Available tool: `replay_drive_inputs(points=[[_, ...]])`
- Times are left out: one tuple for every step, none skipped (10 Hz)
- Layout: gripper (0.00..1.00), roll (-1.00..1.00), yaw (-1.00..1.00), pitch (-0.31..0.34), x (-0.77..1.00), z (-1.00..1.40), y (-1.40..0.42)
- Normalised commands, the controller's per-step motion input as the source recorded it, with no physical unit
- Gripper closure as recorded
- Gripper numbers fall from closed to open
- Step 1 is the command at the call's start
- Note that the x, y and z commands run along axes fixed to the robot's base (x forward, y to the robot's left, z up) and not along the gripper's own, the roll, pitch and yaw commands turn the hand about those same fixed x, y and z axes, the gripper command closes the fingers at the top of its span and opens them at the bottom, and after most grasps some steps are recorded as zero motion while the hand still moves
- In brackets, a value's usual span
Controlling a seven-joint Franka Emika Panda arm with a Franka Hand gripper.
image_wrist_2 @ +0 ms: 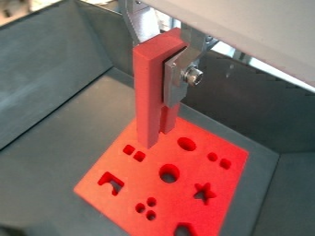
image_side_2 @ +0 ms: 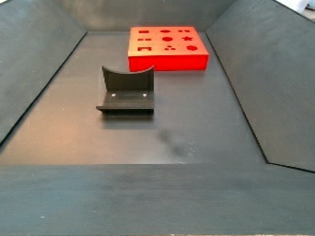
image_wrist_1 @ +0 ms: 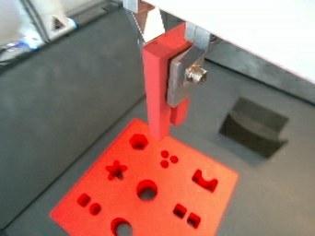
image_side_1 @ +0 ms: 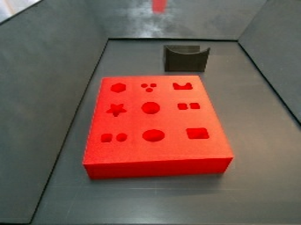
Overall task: Pick up the double-square object. Move up. Move to above the board. Insert the double-square object.
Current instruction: Insert the double-square object.
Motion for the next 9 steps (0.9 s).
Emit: replay_drive_inputs(points=[[1.00, 0.00, -0.50, 0.000, 0.57, -0.41, -0.10], [1.00, -0.02, -0.52, 0.000, 0.53, -0.36, -0.11], [1.00, -0.02, -0.48, 0.000, 0.57, -0.35, -0.12], [1.00, -0.01, -0.47, 0.000, 0.59, -0.37, -0.12], [1.00, 0.00, -0.47, 0.000, 0.58, -0.39, -0.11], [1.00, 0.00, -0.57, 0.000, 0.49, -0.39, -0.09], [1.00, -0.01, -0.86, 0.000, 0.17, -0.40, -0.03], [1.00, 0.00, -0.98, 0.000, 0.00, -0.43, -0.08], [1.00, 0.00, -0.99, 0.000, 0.00, -0.42, -0.09]])
